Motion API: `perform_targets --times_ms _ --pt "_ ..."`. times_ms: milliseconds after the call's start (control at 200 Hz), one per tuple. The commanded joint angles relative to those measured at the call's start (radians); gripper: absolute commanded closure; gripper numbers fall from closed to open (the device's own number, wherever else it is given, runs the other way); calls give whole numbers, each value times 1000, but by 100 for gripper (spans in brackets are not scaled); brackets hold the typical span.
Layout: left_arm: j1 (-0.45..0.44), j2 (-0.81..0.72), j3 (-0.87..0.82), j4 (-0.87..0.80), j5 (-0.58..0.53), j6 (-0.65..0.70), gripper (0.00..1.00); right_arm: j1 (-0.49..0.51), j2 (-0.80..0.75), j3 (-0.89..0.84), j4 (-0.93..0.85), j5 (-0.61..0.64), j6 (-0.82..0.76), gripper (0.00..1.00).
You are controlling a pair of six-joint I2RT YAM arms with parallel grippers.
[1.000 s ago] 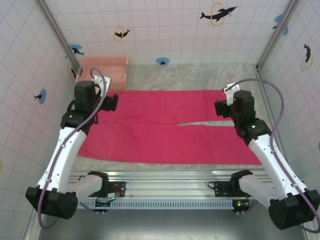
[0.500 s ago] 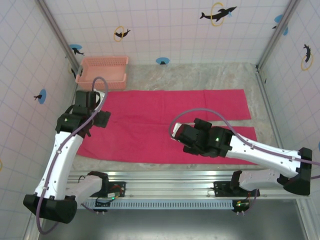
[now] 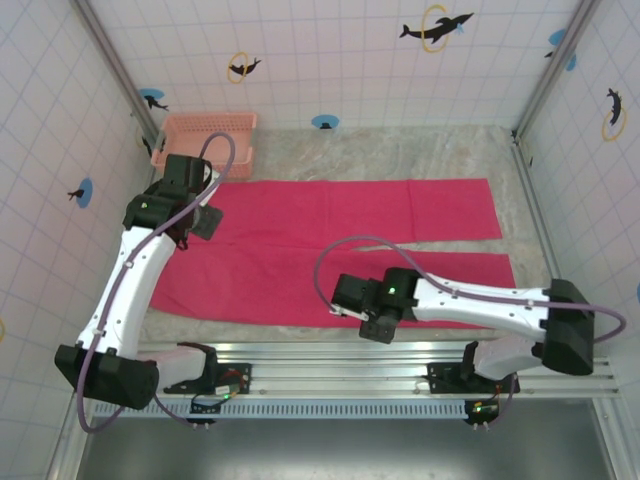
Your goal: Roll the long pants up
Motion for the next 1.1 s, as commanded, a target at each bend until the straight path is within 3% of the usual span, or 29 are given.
perform_targets --times_ms 0,245,651,971,1096 --pt "-4 2 71 -43 -12 2 3 7 70 29 -24 -61 8 27" --pt "-4 12 67 -42 -15 6 2 -53 145 41 -37 -133 -21 41" --pt "-2 16 96 -52 6 -16 3 -92 364 100 -58 -232 -43 46" --pt "-3 -7 48 -52 1 -13 3 -182 449 125 -29 -187 -59 52" --pt "-3 -25 18 -55 -5 -7 2 -201 493 133 -31 -173 -58 65"
